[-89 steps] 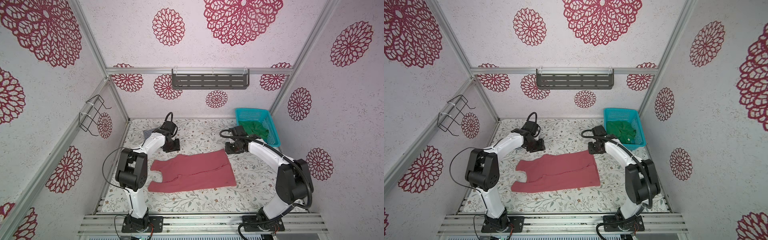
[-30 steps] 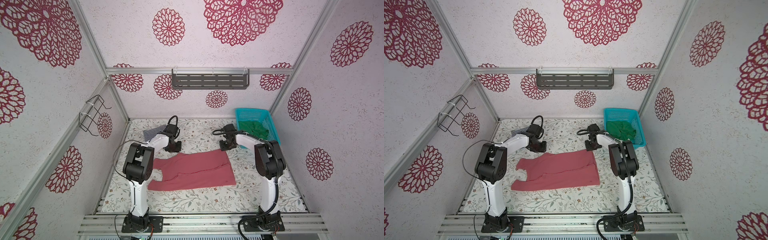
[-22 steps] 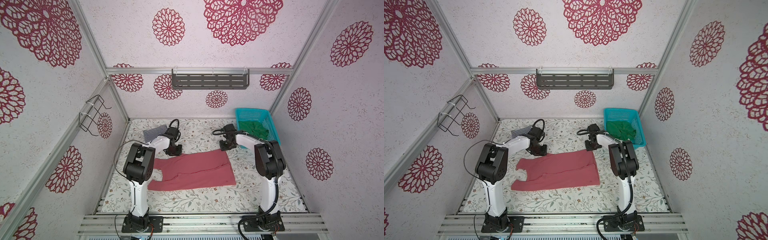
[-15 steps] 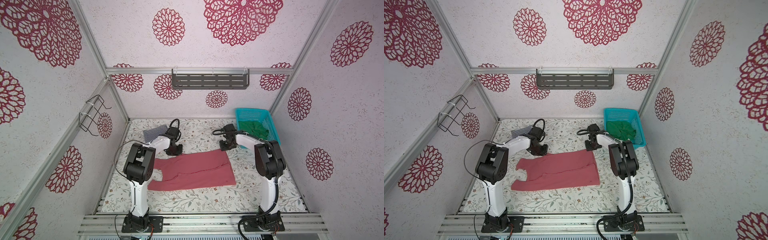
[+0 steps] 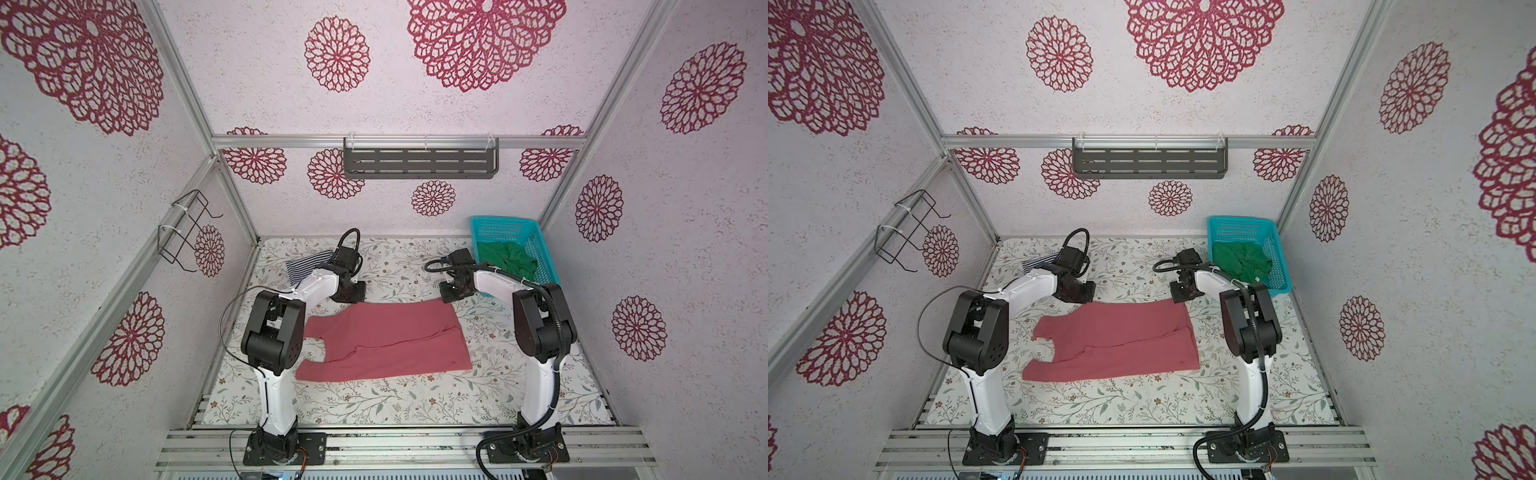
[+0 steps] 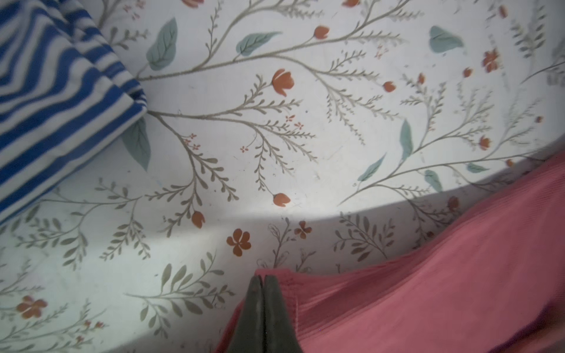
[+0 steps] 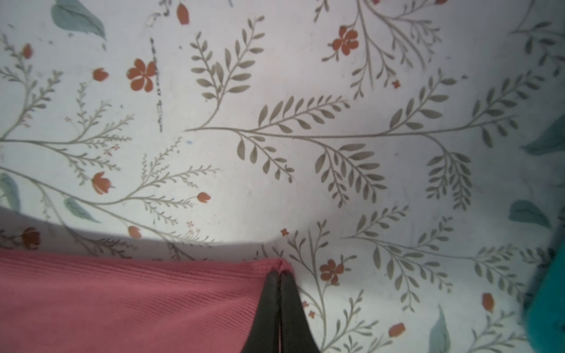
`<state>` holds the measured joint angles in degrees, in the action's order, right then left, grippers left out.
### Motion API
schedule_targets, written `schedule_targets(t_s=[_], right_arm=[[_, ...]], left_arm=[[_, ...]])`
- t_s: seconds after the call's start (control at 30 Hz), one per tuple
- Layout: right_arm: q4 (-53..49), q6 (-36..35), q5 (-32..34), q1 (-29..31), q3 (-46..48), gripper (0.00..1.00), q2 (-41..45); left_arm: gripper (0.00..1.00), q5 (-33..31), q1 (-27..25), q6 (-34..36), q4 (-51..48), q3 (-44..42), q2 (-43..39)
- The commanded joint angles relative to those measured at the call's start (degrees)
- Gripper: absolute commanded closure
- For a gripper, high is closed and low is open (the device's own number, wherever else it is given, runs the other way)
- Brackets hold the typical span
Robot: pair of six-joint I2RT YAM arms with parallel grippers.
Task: Fold and stack the tank tops
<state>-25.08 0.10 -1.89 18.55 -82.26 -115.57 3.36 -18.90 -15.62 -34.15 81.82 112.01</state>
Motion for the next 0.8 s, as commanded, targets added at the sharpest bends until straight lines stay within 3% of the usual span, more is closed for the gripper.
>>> schedule_targets(t_s=[0.0, 0.23, 0.43, 0.57, 0.77], right_arm=[[3.45, -3.06, -0.91, -0.09, 2.74, 1.00, 6.85], [9.61, -6.41, -2.59, 0.17, 13.61, 1.00, 15.99], [13.49, -9.78, -3.91, 1.18, 22.73, 1.00, 23.70], [16.10, -10.30, -3.43, 1.85, 29.88, 1.00, 30.19], [17.72, -5.07, -4.43, 2.66, 39.67, 1.00, 38.84]], left_arm=[[1.00, -1.81, -0.68, 2.34, 2.58, -1.53, -3.88], [1.00, -7.77, -3.22, -2.17, 6.81, -11.44, -11.75], [1.00, -14.75, -8.49, -8.06, 9.38, -20.42, -18.67], [1.00, -18.60, -11.58, -15.95, 11.37, -27.76, -23.66], [1.00, -21.85, -15.76, -31.05, 14.81, -40.45, -31.77]])
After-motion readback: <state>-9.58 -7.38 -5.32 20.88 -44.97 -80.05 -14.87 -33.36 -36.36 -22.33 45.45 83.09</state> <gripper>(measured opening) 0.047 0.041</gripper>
